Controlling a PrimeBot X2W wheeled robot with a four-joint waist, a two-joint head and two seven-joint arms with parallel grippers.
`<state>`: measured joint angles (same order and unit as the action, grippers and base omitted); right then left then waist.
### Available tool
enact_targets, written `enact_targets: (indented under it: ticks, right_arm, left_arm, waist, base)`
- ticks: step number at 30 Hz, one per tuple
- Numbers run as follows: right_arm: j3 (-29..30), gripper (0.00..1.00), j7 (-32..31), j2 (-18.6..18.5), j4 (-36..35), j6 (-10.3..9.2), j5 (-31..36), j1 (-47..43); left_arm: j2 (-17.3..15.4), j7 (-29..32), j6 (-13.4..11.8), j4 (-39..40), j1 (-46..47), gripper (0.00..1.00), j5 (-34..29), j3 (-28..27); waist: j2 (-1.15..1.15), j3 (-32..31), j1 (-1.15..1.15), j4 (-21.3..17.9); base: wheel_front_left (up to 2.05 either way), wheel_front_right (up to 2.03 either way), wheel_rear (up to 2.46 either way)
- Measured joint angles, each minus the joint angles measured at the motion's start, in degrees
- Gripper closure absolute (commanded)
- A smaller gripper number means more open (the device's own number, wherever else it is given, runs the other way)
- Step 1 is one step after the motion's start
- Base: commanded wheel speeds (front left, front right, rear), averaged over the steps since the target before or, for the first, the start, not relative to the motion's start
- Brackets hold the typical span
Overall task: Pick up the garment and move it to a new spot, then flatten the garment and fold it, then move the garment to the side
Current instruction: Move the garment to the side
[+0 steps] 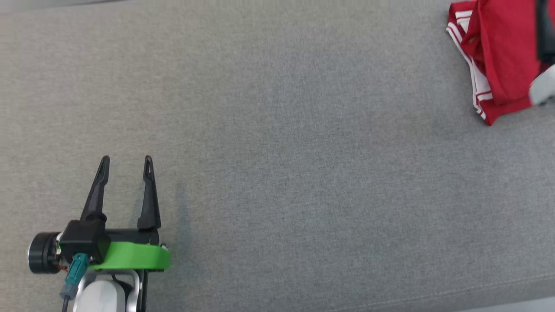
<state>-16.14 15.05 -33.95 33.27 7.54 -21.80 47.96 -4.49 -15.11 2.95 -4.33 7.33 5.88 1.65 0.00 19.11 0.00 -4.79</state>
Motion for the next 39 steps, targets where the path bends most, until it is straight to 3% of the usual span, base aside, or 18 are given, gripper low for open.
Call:
enact_targets:
  ticks: [11,20,28,39]
  right_arm:
    - [7.9,0.00,0.0,12.4,-12.5,0.00,4.5,-20.0]
    - [12.1,0.00,0.0,20.0,-20.4,0.00,6.1,-34.2]
    - [15.1,0.00,0.0,24.7,-25.6,-0.01,7.6,-43.8]
    - [15.8,0.00,0.0,27.6,-27.5,-0.01,9.5,-48.9]
  left_arm:
    - [0.8,0.0,0.7,-2.3,-3.7,0.00,0.5,-2.0]
    - [1.3,0.0,1.2,-3.3,-4.9,0.00,0.6,-2.3]
    - [1.5,0.0,1.8,-4.3,-6.4,0.00,0.7,-2.6]
    - [1.5,0.0,2.5,-5.4,-8.1,0.00,1.0,-3.6]
  waist:
    - [0.00,-8.2,0.00,2.9]
    - [0.00,-12.2,0.00,4.5]
    - [0.00,-15.1,-0.01,4.7]
    - [0.00,-18.3,-0.01,4.7]
  base:
    - [0.00,0.00,0.00]
    - [0.00,0.00,0.00]
    - [0.00,0.00,0.00]
    - [0.00,0.00,0.00]
